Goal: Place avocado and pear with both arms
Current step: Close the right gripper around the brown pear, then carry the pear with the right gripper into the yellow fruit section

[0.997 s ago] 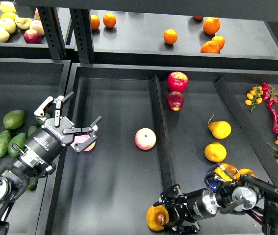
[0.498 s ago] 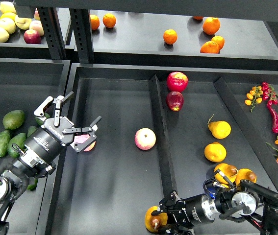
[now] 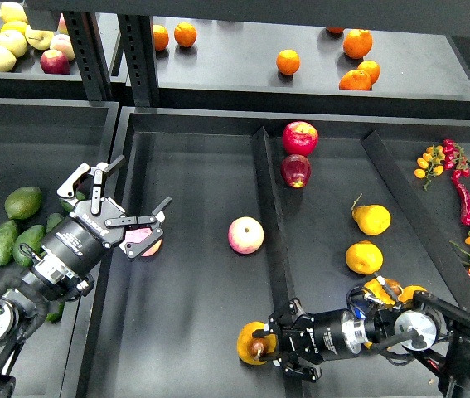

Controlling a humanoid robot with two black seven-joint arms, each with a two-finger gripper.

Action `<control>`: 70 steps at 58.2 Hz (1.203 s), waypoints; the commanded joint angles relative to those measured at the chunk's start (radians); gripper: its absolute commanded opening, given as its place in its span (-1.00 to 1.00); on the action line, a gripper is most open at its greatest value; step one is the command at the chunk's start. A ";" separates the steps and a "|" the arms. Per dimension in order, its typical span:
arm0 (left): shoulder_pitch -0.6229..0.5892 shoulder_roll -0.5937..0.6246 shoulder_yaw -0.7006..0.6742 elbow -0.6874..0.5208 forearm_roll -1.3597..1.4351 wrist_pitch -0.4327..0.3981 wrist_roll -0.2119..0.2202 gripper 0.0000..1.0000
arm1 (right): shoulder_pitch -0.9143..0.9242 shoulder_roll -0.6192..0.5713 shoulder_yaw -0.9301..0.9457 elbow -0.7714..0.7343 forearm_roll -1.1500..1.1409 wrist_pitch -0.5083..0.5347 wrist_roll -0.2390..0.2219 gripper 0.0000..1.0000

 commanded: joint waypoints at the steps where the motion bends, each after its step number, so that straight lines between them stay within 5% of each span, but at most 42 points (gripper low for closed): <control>1: 0.000 0.000 0.000 0.000 0.000 0.000 0.000 0.99 | 0.002 -0.006 0.086 0.013 0.026 0.000 0.000 -0.64; 23: 0.000 0.000 0.000 0.000 0.000 0.000 0.000 0.99 | -0.009 -0.170 0.192 -0.046 0.043 0.000 0.000 -0.63; 70: 0.017 0.000 0.002 0.000 0.000 0.000 0.000 0.99 | 0.004 -0.035 0.232 -0.432 0.034 0.000 0.000 -0.57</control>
